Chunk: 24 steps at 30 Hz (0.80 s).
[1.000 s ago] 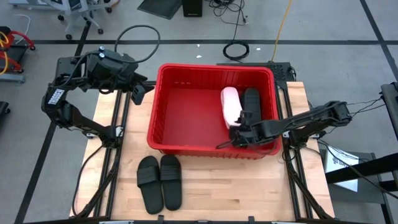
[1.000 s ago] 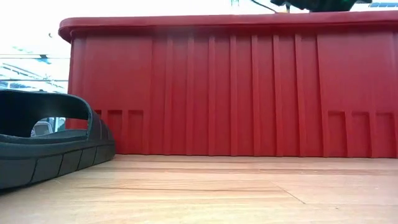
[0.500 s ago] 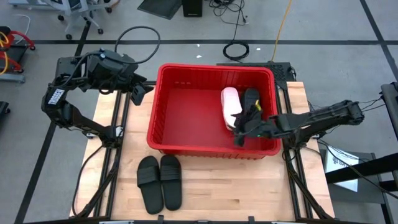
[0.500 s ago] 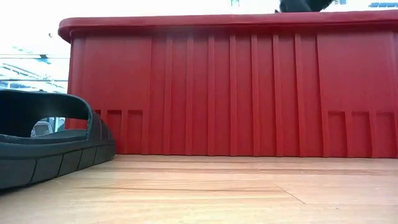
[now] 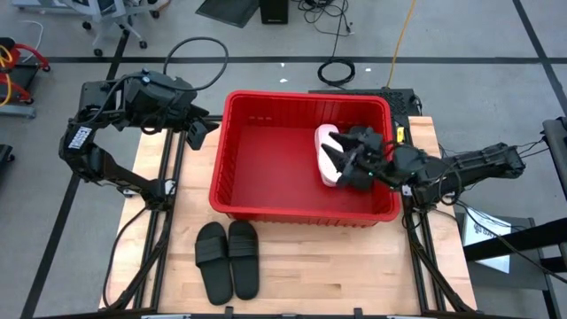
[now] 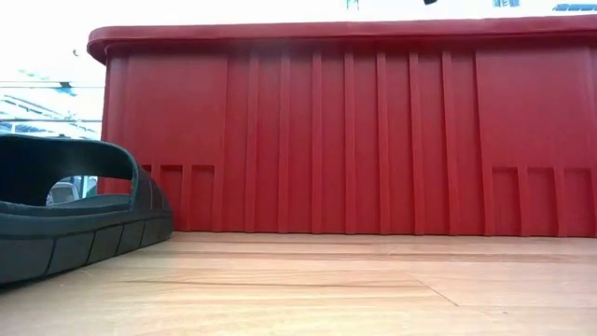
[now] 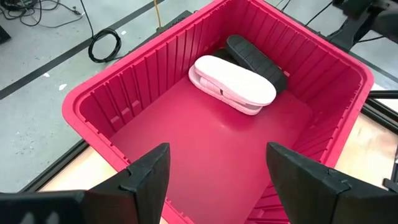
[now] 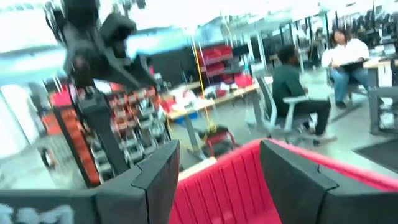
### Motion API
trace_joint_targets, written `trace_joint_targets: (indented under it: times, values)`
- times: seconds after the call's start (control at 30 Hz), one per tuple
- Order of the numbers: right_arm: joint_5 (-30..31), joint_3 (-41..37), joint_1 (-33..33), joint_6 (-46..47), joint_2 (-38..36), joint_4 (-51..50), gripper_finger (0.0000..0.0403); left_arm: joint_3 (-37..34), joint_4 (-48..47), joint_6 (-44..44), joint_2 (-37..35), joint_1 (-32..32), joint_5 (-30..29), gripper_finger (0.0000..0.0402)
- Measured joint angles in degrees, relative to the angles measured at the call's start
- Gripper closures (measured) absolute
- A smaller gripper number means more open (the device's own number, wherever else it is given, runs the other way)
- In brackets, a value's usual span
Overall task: Pick and place slides into bin
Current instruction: Put the black slide into the red container
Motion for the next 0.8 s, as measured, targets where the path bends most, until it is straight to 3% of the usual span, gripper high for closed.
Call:
trace_joint_targets:
  times: [0.17, 0.3, 0.8]
  values:
    - [0.0, 0.0, 0.0, 0.0, 0.1, 5.1, 0.0192, 0.0, 0.7, 0.4, -0.6, -0.6, 3.1, 0.0144]
    - [-0.1, 0.0, 0.0, 5.7, 0.1, 6.8, 0.0192, 0.0, 3.8, 2.8, -1.3, -3.4, 5.8, 0.0144]
    - [-0.6, 0.0, 0.0, 20.9, 0.5, 15.8, 0.0192, 0.0, 17.8, 2.9, -6.7, -21.2, 5.8, 0.0144]
